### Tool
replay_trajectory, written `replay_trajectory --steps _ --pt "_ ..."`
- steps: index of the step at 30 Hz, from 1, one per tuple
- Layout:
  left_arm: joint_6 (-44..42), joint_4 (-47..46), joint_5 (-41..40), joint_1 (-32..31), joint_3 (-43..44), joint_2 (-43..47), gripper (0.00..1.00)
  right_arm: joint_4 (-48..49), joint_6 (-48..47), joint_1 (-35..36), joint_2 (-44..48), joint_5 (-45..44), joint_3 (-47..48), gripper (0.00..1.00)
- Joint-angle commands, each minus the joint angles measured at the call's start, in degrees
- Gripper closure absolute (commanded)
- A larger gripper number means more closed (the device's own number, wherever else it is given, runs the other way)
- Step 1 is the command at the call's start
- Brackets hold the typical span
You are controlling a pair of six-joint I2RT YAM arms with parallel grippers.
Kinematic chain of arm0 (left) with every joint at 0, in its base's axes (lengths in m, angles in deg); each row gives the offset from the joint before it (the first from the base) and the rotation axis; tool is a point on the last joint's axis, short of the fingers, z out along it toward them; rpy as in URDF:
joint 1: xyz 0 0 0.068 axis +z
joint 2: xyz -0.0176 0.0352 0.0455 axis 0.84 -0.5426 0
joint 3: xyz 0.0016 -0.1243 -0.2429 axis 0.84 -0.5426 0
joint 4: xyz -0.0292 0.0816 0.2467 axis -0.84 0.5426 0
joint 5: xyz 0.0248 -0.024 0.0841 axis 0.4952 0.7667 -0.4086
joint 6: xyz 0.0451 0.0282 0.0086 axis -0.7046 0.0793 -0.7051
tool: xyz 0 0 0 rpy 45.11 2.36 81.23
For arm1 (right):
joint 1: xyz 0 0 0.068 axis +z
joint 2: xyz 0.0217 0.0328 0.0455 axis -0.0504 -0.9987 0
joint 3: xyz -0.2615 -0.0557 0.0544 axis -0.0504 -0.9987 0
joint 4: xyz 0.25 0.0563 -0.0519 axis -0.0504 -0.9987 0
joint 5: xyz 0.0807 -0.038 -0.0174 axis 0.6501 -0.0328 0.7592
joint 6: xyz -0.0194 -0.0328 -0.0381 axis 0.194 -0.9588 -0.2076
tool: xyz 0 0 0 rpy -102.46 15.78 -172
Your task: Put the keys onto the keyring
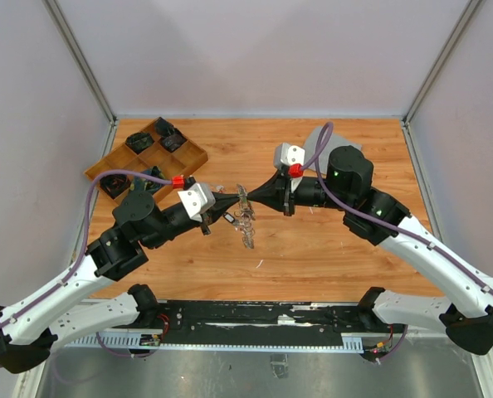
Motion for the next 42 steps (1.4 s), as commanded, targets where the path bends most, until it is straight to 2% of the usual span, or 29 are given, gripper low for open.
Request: replay_trajectory --steps 1,22,34,42 --pt "-0.31 -2.84 0.59 -0.22 1.72 1.28 0.99 1.56 1.34 0.60 -0.41 -1.01 1.56 0.99" --pt "-0.46 -3.61 1.46 -0.22 0.82 2.41 1.00 1.05 2.48 0.60 0.38 -4.83 0.71 0.99" --pt "-0.04 -5.33 3.18 -0.22 0.49 2.68 1.00 -0.51 2.33 0.69 -1.50 -2.12 1.70 0.99" --pt "1.71 -6.90 4.43 -0.22 -0.09 3.14 0.99 -2.80 0.61 0.62 -1.76 -0.28 3.64 0.87"
